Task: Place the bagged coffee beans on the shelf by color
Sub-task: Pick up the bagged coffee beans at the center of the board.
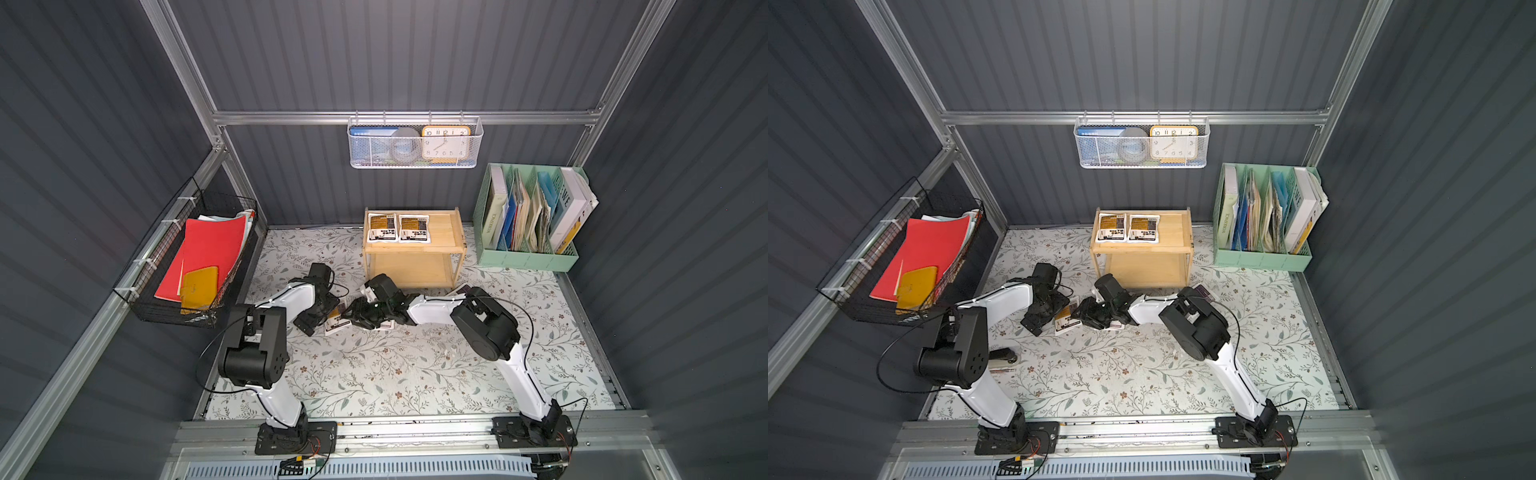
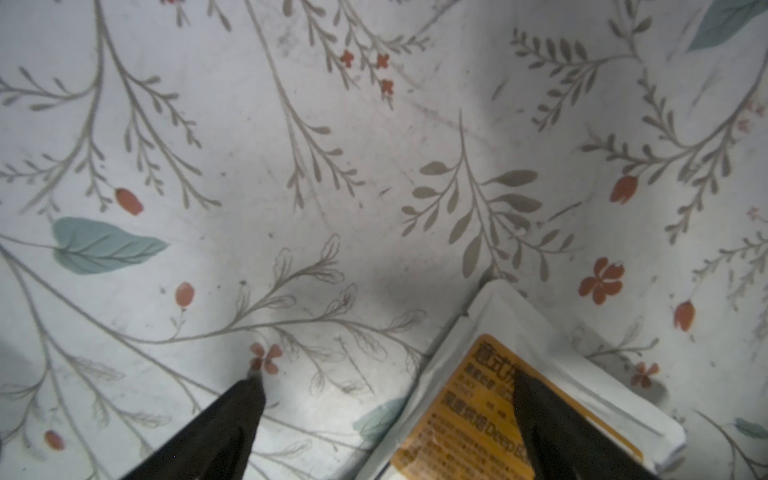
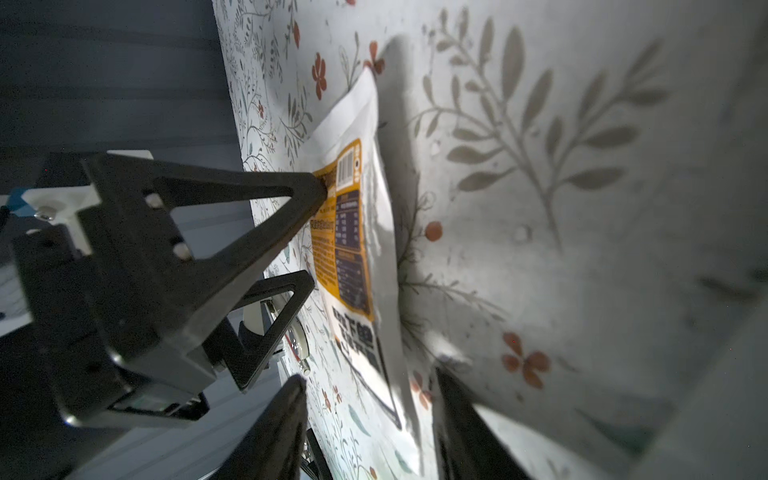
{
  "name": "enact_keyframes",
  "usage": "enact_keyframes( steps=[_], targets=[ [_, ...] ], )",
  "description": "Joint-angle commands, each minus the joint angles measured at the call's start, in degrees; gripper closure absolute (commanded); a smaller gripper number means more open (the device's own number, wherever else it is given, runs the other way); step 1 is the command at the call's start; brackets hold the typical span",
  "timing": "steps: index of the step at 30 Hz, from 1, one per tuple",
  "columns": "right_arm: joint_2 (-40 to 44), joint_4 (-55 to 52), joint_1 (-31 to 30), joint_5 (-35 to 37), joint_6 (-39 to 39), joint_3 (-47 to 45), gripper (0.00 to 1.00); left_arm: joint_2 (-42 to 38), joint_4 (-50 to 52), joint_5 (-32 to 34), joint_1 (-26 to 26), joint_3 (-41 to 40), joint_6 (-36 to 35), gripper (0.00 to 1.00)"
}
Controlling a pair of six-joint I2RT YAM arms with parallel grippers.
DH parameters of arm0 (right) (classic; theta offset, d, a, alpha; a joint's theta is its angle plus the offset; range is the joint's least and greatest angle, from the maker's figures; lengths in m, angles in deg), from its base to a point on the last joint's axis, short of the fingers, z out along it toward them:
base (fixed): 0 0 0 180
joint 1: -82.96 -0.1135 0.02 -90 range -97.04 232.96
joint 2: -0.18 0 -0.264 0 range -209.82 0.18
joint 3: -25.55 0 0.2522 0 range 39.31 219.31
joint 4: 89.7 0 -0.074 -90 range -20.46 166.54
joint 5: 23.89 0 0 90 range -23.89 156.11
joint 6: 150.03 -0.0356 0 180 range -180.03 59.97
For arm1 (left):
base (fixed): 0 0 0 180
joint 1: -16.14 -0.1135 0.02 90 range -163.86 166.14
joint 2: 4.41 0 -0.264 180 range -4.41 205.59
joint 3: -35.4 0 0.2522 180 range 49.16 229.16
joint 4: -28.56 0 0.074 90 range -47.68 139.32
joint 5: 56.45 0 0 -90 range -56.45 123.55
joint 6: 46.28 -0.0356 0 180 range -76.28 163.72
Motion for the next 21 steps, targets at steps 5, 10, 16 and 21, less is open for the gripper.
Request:
enact_keyframes(
  steps=[5, 10, 16, 21],
  targets=[
    [-2.5, 2.6, -1.0, 0.3, -3.1, -2.1, 0.51, 4.9, 7.0, -0.9, -0.4, -3.2, -0.3, 0.00],
    [-3.2, 5.4, -1.1, -0.7, -5.5, -2.5, 0.65, 3.9, 5.6, -1.7, -0.4, -4.7, 0.0, 0.00],
    [-1.4, 5.8, -0.9, -0.9, -5.2, -3.4, 0.97, 0.4, 5.0, -0.7, -0.4, -4.3, 0.3, 0.00],
    [1.0, 7.3, -0.9, -1.2, -5.7, -5.3, 1.00, -4.9, 5.9, 2.2, -0.4, -1.2, -0.4, 0.00]
  ],
)
